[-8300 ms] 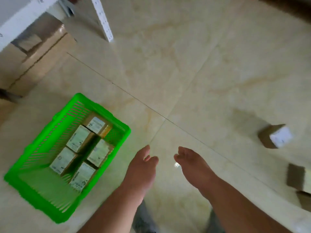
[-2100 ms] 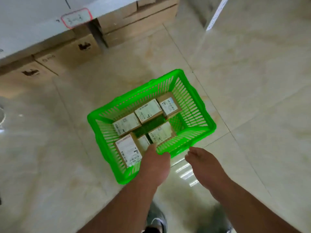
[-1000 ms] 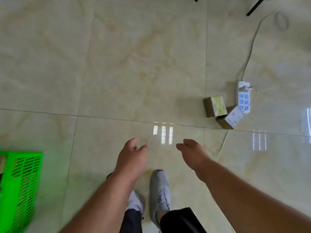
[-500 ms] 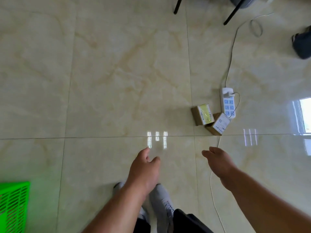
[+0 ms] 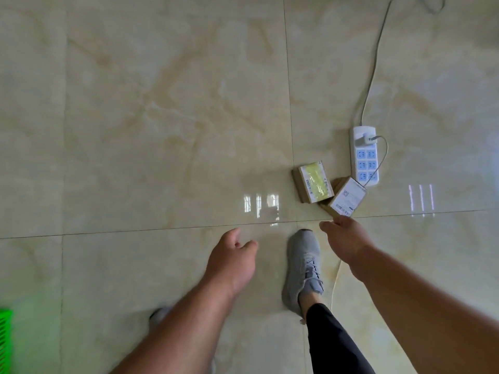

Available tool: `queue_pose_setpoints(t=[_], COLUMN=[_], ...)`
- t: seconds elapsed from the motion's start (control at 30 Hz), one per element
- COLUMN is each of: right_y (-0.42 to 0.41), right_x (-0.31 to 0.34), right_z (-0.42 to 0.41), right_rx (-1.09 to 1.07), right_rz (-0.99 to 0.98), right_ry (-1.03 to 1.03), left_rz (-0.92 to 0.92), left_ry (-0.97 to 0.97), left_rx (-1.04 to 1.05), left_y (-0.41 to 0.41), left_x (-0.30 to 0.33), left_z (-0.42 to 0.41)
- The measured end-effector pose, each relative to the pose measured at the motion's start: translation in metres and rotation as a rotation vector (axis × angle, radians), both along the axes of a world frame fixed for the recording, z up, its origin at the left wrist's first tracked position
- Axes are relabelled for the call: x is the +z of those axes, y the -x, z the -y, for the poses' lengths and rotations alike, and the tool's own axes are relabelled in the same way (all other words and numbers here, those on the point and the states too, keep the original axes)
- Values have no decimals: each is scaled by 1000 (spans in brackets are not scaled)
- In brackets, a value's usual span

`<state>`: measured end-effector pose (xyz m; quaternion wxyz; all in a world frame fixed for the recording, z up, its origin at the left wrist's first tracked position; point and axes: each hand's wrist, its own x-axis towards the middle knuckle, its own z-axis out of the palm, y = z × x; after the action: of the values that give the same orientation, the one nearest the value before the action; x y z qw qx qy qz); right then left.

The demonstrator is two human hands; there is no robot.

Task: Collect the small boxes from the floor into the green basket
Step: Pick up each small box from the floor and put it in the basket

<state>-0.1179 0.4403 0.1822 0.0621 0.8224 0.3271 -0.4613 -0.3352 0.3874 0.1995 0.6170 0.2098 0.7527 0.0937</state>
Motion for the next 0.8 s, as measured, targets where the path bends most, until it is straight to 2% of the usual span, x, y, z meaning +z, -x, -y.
queue_pose_setpoints(t=[0.1, 0.3, 0.43, 0.6, 0.8], right_y=[-35, -96, -120, -129, -131], right_x=[-31, -107, -164, -215, -236], right_z=[-27, -84, -111, -127, -125], right_rx=[69, 33, 162, 353, 308], right_rz=[-7, -57, -35, -38, -64], right_ry=[28, 55, 50, 72, 106], left_rz=[8, 87, 114, 95, 156], left_ry=[38, 107, 130, 135, 81], left_rx=[15, 71, 117, 122, 117], left_y=[-48, -143, -189, -221, -233], left_x=[-23, -95, -152, -217, -250], left_z=[-27, -80, -107, -124, -124])
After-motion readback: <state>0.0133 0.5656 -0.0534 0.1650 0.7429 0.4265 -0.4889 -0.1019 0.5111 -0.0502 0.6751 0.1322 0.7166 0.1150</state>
